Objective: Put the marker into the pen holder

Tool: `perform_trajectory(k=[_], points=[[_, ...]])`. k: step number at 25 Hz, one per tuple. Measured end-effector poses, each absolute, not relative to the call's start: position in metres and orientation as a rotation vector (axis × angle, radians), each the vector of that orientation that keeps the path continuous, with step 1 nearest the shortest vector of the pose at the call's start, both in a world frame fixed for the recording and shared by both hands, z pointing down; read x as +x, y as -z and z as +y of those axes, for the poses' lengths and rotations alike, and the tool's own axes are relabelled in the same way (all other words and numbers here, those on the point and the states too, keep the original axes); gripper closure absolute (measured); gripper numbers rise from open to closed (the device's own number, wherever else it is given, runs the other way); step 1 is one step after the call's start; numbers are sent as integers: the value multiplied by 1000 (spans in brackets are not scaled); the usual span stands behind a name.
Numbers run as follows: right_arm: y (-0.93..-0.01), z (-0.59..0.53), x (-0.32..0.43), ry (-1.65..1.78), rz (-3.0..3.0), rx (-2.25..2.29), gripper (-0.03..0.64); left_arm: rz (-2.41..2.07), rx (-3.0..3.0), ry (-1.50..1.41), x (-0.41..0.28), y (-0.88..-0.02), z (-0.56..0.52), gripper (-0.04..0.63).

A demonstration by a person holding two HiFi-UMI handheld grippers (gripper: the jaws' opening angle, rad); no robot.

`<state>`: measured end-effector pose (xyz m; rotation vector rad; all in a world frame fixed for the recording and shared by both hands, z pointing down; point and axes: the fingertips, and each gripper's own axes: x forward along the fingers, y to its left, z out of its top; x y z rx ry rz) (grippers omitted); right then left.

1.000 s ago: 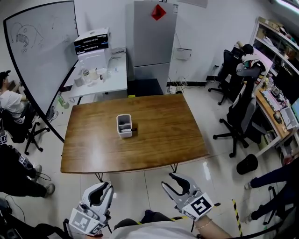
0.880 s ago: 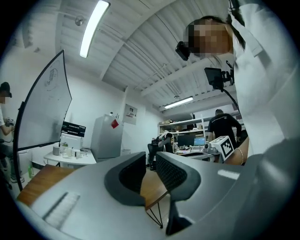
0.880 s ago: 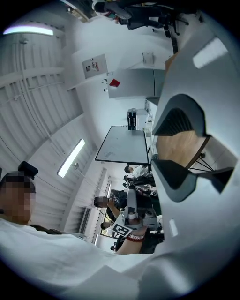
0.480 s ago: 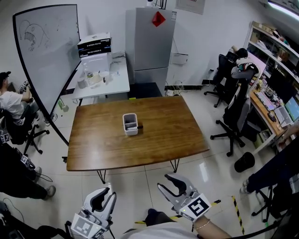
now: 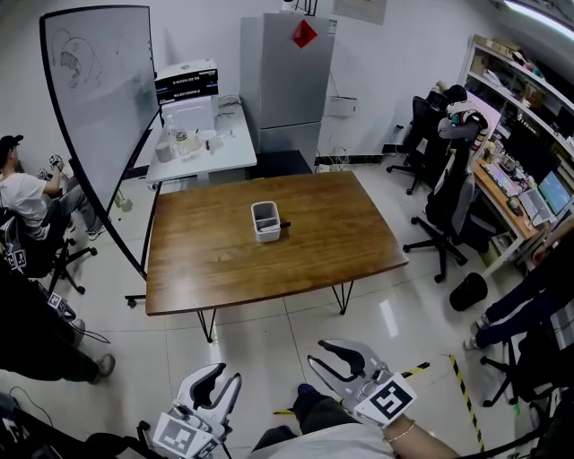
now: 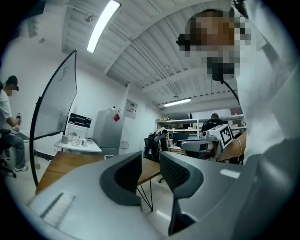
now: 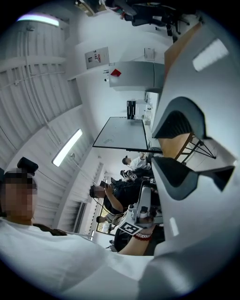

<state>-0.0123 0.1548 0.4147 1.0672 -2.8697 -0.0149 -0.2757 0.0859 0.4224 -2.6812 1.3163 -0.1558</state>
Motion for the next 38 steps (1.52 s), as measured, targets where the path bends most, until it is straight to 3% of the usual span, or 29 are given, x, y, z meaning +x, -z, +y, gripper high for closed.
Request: perform_trajectory(k=[11,19,22,38], points=[[-402,189,36,69,-2862,1200,509,1329,-1787,673,-664,-419,-81,502],[-368,220,49,69,-2994,1113,491,1224,-1124,920,-954,-420,-197,500],[-354,236,53,39,-3040,1100,489,1176,-931,968,-1034,-419,-232,494],[-373,248,67,107,-2960,1066,480,1162,-871,980,-1056,-416,-242,472]])
